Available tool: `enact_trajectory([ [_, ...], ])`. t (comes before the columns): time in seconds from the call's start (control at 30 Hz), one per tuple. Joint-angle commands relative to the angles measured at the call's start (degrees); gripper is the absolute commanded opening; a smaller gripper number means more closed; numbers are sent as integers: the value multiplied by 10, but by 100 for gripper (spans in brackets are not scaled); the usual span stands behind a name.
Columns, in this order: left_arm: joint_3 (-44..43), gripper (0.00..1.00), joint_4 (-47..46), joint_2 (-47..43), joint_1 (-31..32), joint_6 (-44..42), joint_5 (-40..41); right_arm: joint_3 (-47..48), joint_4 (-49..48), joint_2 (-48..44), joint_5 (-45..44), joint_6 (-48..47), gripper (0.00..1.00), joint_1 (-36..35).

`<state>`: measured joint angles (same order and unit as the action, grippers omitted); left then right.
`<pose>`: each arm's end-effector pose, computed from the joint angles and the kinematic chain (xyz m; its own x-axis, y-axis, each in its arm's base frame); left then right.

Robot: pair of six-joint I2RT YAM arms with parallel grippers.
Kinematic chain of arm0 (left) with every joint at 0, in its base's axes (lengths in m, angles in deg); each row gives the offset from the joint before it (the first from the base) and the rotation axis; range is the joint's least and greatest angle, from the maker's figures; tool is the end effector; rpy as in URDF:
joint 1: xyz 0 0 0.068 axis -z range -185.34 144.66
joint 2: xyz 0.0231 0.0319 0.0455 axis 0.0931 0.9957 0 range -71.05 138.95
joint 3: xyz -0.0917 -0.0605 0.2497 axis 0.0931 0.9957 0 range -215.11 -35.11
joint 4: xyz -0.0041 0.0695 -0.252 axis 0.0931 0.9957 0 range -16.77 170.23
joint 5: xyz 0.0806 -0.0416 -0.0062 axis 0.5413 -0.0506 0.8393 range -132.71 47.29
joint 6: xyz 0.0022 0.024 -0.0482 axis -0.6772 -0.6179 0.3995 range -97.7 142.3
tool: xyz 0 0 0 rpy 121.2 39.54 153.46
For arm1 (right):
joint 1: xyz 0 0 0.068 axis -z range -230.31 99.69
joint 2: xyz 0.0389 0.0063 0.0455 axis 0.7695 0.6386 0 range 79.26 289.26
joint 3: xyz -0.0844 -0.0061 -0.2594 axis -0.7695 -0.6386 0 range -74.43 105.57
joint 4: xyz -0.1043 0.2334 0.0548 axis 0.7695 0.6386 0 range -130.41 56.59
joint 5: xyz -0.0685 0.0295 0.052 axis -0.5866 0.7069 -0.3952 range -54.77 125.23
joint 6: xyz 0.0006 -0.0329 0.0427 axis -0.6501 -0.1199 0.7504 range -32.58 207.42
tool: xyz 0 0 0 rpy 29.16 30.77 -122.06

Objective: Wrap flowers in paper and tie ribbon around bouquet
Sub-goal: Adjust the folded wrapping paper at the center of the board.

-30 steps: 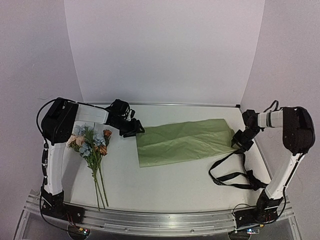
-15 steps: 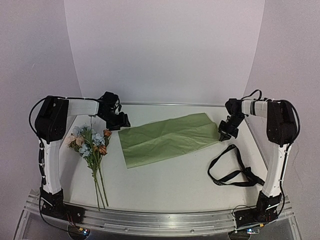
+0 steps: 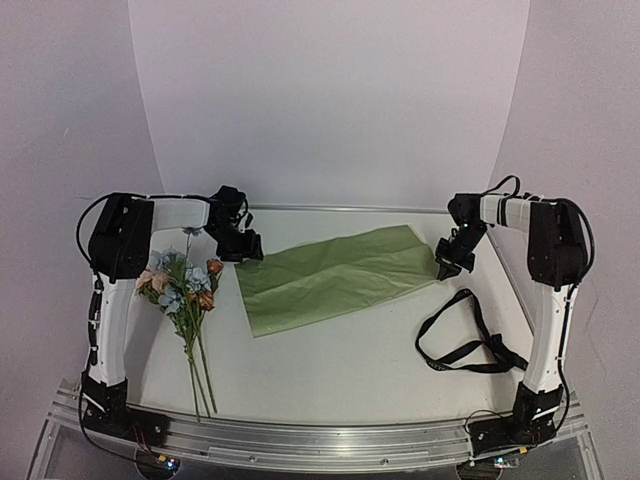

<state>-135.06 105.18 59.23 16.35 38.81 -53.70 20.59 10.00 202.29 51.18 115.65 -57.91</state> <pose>0.4465 -0.1849 0.1466 -0.9152 0.0638 -0.3980 0.1931 0.9361 -0.2940 0.4250 0.0666 0.1667 -0.9416 0.3332 -0.0494 0.2991 0.8945 0.3322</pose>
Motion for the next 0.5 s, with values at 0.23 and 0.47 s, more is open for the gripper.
enact_trajectory([
  [0.23, -10, 61, 22, 5, 27, -12, -5, 32, 15, 13, 9, -3, 7, 0],
  [0.47, 10, 30, 22, -20, 60, -1, 10, 47, 15, 23, 18, 4, 7, -1],
])
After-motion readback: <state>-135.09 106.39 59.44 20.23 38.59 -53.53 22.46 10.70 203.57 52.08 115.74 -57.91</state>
